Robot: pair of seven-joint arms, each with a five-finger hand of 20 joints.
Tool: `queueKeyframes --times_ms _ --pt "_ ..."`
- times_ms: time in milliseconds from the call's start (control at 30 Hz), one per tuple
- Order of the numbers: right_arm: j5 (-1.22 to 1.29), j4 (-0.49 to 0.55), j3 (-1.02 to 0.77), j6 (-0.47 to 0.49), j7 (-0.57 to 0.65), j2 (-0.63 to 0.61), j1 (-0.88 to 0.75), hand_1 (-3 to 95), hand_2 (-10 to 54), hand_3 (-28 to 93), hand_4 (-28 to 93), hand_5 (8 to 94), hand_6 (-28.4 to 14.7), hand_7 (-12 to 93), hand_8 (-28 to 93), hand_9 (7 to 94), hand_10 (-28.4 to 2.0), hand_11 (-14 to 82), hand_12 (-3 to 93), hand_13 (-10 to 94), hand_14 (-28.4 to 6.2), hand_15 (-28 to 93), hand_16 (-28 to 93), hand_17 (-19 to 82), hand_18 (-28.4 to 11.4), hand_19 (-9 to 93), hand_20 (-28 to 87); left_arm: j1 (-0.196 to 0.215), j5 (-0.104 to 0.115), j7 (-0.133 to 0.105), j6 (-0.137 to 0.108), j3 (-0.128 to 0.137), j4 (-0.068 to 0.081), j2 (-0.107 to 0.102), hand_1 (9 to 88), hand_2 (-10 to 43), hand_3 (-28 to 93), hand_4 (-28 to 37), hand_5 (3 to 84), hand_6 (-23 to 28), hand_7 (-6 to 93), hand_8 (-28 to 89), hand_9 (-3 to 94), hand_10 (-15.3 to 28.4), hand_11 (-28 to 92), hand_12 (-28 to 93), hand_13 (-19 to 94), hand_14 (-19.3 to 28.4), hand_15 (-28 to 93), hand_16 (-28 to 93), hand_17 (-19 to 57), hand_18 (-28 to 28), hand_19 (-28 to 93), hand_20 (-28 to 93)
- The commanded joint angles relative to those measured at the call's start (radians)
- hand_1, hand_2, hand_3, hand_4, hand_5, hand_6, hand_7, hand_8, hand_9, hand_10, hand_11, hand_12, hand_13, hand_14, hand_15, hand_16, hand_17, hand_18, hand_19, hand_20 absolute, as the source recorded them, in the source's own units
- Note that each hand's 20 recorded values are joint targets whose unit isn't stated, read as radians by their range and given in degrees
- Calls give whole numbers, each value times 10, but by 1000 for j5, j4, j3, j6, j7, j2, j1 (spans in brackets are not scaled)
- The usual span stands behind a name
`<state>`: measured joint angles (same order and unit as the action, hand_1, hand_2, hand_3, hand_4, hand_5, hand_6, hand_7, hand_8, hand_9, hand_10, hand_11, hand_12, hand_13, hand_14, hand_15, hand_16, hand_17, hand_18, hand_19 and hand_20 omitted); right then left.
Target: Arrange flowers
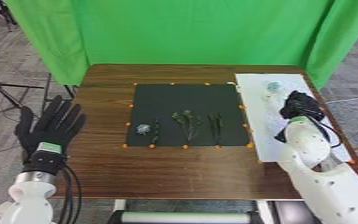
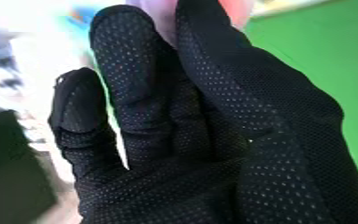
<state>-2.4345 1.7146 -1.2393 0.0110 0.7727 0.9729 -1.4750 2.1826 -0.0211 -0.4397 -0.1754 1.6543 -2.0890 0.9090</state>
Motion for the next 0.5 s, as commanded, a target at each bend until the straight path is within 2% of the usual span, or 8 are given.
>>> queueKeyframes --times_ms 33,200,367,500 --pt "20 132 78 2 -115 31 109 618 -95 759 -283 769 -22 326 61 841 -99 82 363 738 -59 464 427 407 -217 871 328 -31 -18 27 7 -30 14 9 251 142 711 -283 373 66 131 -99 351 140 215 96 284 159 422 -85 -53 140 365 87" --pt "57 97 230 -35 -215 106 197 612 -95 763 -282 766 -21 326 76 840 -100 81 368 734 -56 463 430 406 -216 872 332 -31 -20 35 -12 -33 10 19 253 143 709 -283 373 66 132 -99 350 140 215 95 277 157 414 -90 -53 140 365 86" --pt "46 40 363 20 -317 190 255 595 -95 760 -277 758 -16 336 90 840 -99 82 370 736 -58 468 426 407 -218 873 335 -31 -17 38 -16 -36 13 25 253 144 707 -283 376 66 133 -100 354 137 218 95 276 158 414 -91 -53 140 365 86" --pt "12 -4 426 48 -356 267 283 596 -95 754 -280 749 -14 348 92 838 -96 86 375 735 -56 475 422 407 -216 879 338 -53 -20 48 -14 -54 21 23 254 144 708 -283 377 65 133 -100 356 137 218 93 275 159 414 -91 -53 140 365 85"
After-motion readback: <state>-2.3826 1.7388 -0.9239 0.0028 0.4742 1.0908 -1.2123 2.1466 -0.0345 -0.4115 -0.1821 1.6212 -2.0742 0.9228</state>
